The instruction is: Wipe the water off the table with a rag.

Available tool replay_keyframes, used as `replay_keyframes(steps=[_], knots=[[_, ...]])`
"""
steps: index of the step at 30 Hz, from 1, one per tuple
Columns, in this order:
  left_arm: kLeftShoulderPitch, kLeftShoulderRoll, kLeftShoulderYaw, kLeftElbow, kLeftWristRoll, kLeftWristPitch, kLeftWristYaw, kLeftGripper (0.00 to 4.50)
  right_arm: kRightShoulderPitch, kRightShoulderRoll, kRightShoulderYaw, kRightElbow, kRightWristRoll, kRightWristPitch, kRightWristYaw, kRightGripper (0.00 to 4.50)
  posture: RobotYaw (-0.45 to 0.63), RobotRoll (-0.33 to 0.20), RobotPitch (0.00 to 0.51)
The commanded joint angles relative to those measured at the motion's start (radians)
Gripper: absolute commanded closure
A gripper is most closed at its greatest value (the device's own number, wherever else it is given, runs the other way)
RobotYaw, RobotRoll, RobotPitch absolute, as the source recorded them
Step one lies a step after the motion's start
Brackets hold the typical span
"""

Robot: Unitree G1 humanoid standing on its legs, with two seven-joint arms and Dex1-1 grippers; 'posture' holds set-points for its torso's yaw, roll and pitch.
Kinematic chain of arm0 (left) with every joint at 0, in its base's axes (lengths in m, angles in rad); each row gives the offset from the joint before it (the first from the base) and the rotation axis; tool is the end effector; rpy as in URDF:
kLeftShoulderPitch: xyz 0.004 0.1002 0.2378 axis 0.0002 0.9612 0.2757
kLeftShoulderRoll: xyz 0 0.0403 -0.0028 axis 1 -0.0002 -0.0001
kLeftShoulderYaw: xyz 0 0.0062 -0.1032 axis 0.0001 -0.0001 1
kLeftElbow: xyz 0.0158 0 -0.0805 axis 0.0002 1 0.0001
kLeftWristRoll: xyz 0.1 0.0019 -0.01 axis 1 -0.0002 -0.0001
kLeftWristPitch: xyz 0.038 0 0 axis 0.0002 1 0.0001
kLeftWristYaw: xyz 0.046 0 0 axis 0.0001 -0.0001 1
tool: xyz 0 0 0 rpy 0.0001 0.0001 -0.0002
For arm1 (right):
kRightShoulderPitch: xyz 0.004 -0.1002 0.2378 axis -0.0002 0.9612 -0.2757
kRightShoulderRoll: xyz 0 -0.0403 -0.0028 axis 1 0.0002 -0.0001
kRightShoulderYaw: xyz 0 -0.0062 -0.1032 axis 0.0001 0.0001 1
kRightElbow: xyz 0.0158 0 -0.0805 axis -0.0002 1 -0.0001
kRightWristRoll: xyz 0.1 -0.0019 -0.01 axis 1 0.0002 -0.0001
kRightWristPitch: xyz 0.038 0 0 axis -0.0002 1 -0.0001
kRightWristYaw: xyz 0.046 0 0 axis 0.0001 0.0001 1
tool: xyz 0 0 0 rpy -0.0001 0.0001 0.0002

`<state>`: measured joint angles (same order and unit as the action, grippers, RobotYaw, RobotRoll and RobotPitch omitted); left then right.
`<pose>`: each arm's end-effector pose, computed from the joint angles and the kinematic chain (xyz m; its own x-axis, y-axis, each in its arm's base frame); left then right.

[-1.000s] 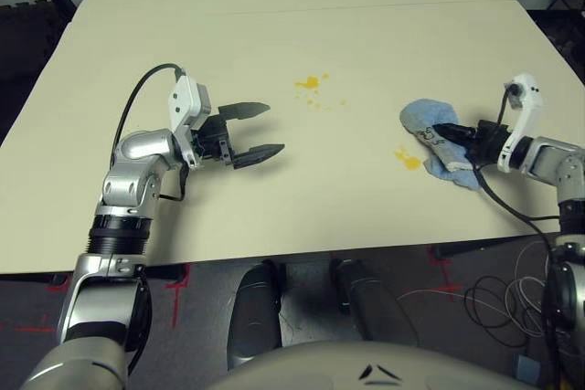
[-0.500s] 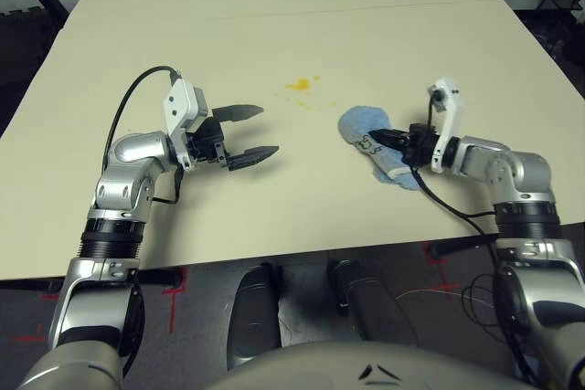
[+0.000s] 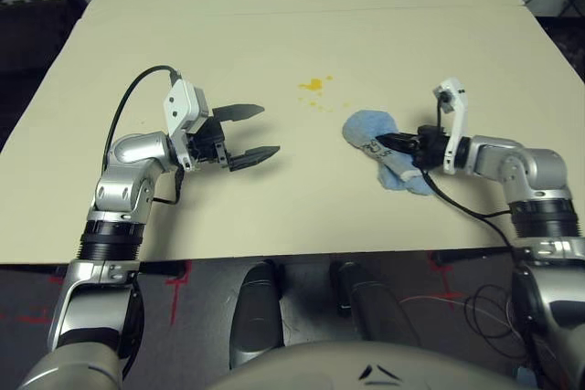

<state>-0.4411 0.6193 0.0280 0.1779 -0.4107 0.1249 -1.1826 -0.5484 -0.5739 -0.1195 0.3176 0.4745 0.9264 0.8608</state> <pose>0.2766 0.2550 0.1538 0.4274 -0.8986 -0.0997 0.8893 0.3980 0.2251 0.2842 -0.2649 0.1281 0.6245 0.6834 -0.3781 -0.5336 0.7268 0.4325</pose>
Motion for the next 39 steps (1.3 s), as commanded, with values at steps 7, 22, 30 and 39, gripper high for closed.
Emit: replay_keyframes(steps=[7,22,30,39], knots=[[-0.010,0.026,0.009,0.048,0.014,-0.034,-0.018,0.00,0.001,-0.133,-0.077,0.153,-0.032,-0.050,-0.035,4.37,0.08,0.000,0.222],[-0.013,0.039,0.014,0.074,0.029,-0.061,-0.019,0.00,-0.318,0.100,-0.286,0.268,0.087,-0.232,-0.237,4.37,0.09,0.000,0.216],[-0.020,0.057,0.034,0.101,0.040,-0.085,-0.003,0.00,-0.492,0.191,-0.245,0.526,0.031,-0.413,-0.263,4.38,0.11,0.000,0.214],[-0.013,0.075,0.049,0.101,0.039,-0.090,0.002,0.00,-0.546,0.276,-0.128,0.787,-0.141,-0.535,-0.313,4.38,0.13,0.000,0.216]])
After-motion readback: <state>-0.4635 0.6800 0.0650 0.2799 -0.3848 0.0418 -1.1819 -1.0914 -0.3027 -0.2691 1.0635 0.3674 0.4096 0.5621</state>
